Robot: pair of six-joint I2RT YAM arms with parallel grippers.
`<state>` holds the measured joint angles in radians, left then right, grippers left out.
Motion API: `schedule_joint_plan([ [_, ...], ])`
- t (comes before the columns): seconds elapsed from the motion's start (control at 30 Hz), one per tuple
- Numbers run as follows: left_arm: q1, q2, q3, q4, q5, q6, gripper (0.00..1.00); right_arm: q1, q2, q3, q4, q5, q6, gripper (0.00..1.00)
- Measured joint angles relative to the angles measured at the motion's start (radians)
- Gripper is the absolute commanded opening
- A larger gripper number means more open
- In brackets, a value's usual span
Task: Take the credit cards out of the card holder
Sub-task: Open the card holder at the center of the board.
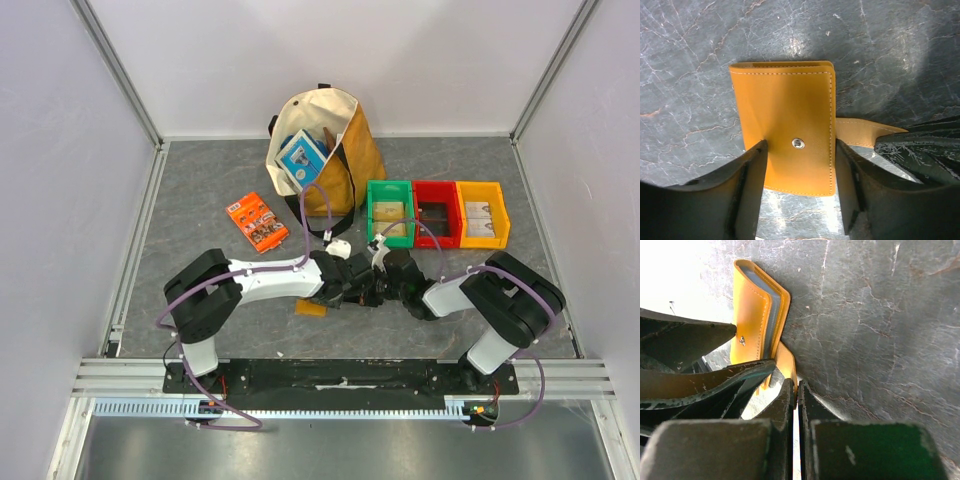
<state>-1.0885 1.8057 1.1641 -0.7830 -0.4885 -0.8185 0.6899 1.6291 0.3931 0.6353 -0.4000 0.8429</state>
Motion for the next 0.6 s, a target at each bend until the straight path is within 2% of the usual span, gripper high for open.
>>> schedule_joint_plan([
  [0.13,-0.007,-0.010,0.002,0.001,-0.003,-0.002,0.35,0.000,0.003,0.000,0.003,-0.010,-0.002,0.00],
  [0.27,-0.010,-0.083,0.002,-0.004,0.000,-0.002,0.10,0.000,0.003,0.000,0.000,-0.016,-0.010,0.00],
  [0.33,-0.004,-0.126,0.000,-0.011,-0.002,-0.002,0.04,0.000,0.003,0.000,-0.001,-0.020,-0.015,0.00],
  [0.6,0.083,-0.242,-0.075,-0.003,-0.002,0.000,0.02,-0.005,0.001,0.010,-0.027,-0.037,-0.048,0.00],
])
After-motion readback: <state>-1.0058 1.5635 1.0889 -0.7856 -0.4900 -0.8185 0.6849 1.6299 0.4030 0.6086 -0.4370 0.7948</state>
